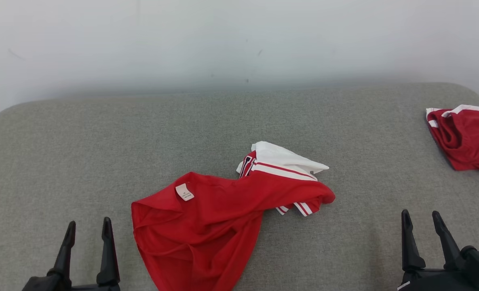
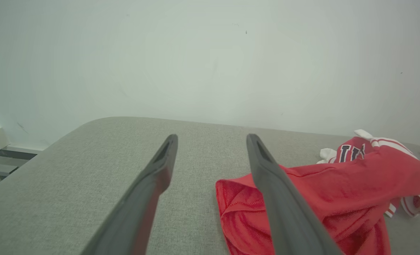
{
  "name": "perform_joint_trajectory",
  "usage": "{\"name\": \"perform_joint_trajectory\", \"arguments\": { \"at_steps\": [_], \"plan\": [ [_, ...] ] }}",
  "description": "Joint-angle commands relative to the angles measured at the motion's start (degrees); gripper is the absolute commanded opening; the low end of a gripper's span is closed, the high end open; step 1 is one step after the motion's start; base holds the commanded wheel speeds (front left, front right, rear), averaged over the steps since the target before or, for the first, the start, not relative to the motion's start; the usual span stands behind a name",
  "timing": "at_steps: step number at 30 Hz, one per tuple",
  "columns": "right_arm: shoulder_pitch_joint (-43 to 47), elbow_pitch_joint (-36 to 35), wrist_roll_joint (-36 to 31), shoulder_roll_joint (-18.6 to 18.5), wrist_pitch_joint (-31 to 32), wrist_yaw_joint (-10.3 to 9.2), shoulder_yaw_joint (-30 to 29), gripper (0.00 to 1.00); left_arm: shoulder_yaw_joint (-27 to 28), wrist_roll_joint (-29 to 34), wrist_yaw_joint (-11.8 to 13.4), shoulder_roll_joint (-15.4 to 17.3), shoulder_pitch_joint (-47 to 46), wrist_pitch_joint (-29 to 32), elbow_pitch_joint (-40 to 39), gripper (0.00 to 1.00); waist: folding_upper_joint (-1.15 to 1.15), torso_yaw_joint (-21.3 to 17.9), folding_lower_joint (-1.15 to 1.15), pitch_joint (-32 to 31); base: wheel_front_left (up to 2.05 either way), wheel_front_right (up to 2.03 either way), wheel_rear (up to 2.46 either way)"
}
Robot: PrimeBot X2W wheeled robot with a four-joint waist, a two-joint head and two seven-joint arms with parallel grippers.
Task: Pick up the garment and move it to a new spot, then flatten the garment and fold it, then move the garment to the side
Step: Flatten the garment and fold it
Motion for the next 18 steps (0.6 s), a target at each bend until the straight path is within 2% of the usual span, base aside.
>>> {"name": "perform_joint_trajectory", "arguments": {
  "at_steps": [1, 10, 18],
  "plan": [
    [0.3, 0.2, 0.0, 0.3, -0.2, -0.15, 0.2, 1.00, 1.0, 0.8, -0.5, -0.5, -0.9, -0.2, 0.6, 1.00, 0.00, -0.3, 0.00, 0.0, 0.00, 0.00, 0.00],
    [-0.4, 2.0, 0.9, -0.2, -0.3, -0.15, 1.5, 1.00, 4.0, 3.2, -3.0, -2.5, -2.3, -0.2, 3.0, 1.00, 0.00, -0.7, 0.00, 0.2, 0.00, 0.00, 0.00],
    [-5.7, 4.5, 1.4, -3.2, 1.2, -0.15, 6.7, 1.00, 4.2, 4.3, -4.5, -4.0, -3.6, -0.2, 3.8, 1.00, 0.00, 1.7, 0.00, 1.4, 0.00, 0.00, 0.00]
  ]
}}
